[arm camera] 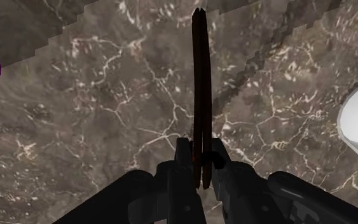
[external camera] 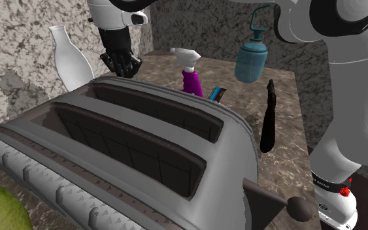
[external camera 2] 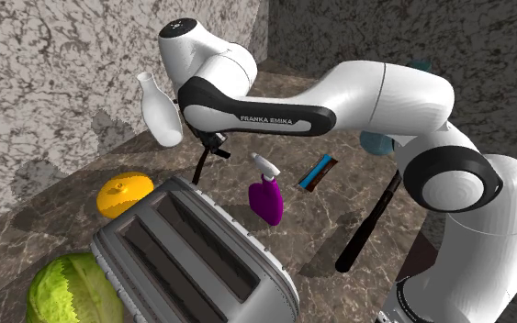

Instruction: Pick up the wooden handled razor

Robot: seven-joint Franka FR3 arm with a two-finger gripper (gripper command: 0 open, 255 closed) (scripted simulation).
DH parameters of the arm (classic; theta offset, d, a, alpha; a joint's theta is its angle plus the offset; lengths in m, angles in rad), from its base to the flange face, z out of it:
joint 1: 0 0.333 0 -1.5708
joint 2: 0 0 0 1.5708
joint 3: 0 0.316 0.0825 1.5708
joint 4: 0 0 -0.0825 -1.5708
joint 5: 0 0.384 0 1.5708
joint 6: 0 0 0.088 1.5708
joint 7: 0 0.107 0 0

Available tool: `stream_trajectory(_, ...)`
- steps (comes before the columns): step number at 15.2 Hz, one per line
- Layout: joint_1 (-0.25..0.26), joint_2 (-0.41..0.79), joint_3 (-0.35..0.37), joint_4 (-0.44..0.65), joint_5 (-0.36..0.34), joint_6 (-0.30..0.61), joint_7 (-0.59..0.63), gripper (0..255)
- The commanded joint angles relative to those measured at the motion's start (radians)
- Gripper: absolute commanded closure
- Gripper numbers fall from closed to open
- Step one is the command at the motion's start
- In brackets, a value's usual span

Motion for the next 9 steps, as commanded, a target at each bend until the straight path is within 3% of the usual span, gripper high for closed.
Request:
stream_trajectory(1, 0.008, 0.003, 0.0, 0.029, -0.001, -0.025, -0.003, 255)
stream_trajectory(9, 0.075, 0.049, -0.012, 0.222, -0.026, -0.164, -0.023, 255)
